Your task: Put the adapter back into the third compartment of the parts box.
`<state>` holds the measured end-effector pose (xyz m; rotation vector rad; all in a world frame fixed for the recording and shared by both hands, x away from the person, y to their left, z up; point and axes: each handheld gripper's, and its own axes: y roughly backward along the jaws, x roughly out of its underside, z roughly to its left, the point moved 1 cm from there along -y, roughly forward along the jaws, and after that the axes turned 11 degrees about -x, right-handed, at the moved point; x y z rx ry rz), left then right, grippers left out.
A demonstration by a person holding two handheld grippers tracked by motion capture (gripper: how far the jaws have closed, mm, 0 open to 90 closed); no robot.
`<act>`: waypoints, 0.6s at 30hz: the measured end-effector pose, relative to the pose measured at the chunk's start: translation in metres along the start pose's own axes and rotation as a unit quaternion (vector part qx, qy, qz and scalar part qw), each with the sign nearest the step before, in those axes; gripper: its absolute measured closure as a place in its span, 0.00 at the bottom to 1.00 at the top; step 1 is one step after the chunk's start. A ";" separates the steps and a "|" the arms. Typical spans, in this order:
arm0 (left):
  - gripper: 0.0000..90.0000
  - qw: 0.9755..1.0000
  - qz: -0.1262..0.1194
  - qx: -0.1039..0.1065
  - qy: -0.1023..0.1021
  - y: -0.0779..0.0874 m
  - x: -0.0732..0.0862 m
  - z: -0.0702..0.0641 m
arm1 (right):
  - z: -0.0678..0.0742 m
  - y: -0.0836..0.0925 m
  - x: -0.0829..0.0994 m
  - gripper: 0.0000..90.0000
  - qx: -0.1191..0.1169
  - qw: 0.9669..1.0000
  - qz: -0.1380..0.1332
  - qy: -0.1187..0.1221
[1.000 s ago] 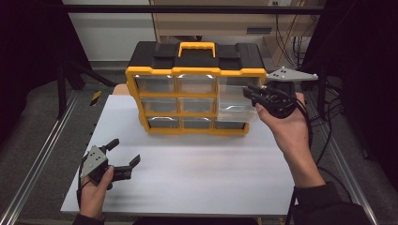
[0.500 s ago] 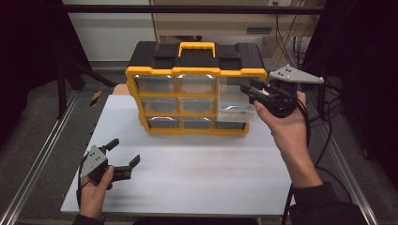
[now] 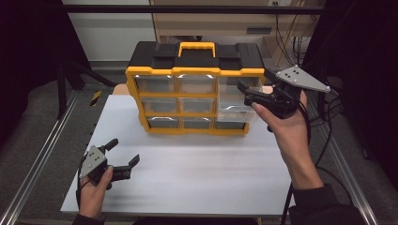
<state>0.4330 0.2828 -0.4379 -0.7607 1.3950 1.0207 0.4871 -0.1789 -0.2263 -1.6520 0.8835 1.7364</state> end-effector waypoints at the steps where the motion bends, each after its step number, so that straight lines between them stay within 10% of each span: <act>1: 0.01 1.000 0.000 -0.001 0.000 0.000 0.000 0.000 | 0.001 0.000 0.001 0.10 0.001 1.000 0.000 0.001; 18: 0.01 1.000 0.001 -0.004 0.001 0.000 0.000 0.001 | 0.004 0.004 0.000 0.04 -0.015 1.000 -0.017 -0.001</act>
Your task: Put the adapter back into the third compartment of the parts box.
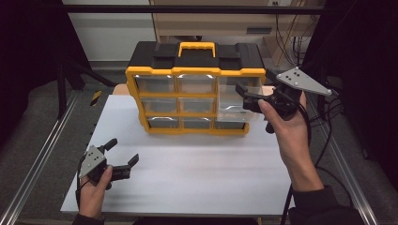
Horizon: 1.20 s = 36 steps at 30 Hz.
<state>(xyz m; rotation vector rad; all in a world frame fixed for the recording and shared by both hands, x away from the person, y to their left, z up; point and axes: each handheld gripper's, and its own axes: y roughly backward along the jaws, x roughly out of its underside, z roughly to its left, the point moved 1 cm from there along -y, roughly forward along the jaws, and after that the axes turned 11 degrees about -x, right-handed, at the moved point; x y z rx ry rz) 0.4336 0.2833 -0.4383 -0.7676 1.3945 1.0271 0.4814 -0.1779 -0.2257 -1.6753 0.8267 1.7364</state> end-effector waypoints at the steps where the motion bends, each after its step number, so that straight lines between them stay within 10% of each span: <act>1: 0.01 1.000 0.000 0.000 -0.001 0.000 0.000 0.000 | 0.000 0.001 -0.001 0.04 -0.002 1.000 0.000 -0.001; 36: 0.01 1.000 0.000 -0.001 -0.003 0.002 -0.001 0.000 | 0.008 0.047 0.021 0.05 0.006 1.000 -0.006 -0.005</act>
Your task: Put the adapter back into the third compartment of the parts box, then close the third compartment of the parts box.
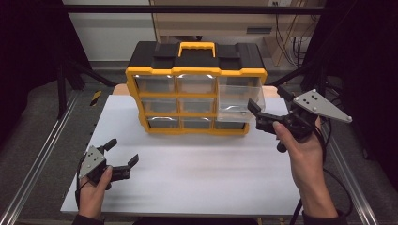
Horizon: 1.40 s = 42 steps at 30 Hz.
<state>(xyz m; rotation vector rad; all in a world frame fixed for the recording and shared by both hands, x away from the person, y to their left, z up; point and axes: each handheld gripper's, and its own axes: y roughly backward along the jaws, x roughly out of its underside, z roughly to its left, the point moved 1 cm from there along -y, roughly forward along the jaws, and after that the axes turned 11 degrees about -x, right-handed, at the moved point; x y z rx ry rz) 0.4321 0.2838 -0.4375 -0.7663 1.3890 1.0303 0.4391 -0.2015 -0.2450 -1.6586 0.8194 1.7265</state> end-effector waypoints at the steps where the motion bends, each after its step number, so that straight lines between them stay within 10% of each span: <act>1: 0.01 1.000 0.000 0.000 0.000 0.000 0.000 0.000 | 0.000 0.001 0.003 0.05 0.000 1.000 0.003 0.000; 42: 0.01 1.000 0.001 -0.001 0.000 0.000 0.000 0.001 | 0.015 0.013 0.065 0.07 -0.011 0.998 0.058 -0.027</act>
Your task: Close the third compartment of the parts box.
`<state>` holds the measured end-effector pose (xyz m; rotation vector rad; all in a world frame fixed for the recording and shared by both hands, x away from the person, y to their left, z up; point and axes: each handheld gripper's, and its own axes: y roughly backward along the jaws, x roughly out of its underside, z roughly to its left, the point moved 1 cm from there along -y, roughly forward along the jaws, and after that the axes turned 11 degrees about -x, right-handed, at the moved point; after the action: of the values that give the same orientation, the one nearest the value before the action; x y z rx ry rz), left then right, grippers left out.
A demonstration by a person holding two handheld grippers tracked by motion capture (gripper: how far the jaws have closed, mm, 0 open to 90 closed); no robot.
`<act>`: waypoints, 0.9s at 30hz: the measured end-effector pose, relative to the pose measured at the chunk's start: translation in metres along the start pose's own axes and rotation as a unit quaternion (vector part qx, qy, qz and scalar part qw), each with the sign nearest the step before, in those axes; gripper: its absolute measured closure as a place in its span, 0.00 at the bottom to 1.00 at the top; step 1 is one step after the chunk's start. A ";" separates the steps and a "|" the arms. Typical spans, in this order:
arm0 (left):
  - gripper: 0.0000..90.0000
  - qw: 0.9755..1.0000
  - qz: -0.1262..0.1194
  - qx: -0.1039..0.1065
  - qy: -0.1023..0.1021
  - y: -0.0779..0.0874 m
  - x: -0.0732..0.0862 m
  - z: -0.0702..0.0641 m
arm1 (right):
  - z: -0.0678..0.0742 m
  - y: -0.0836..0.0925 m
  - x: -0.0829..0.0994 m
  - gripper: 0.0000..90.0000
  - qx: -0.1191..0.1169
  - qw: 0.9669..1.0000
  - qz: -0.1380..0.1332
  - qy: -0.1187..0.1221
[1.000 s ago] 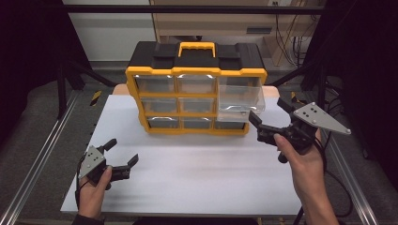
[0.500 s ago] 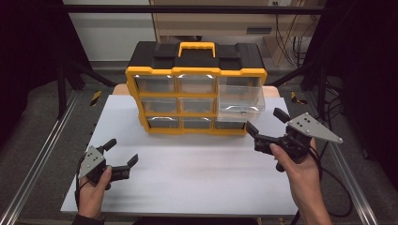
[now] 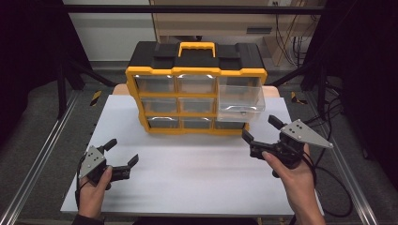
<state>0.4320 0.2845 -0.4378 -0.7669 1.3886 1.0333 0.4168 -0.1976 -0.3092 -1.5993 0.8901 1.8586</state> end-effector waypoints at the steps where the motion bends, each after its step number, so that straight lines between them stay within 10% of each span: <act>1: 0.01 1.000 -0.001 -0.001 0.001 0.000 0.000 0.000 | 0.000 0.000 0.001 0.07 0.000 1.000 0.002 -0.001; 27: 0.01 1.000 0.000 0.001 -0.005 -0.001 -0.001 0.000 | 0.016 -0.010 0.023 0.57 -0.005 0.999 0.048 0.002</act>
<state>0.4326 0.2841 -0.4372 -0.7592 1.3811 1.0335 0.4106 -0.1798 -0.3319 -1.5912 0.9758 1.9284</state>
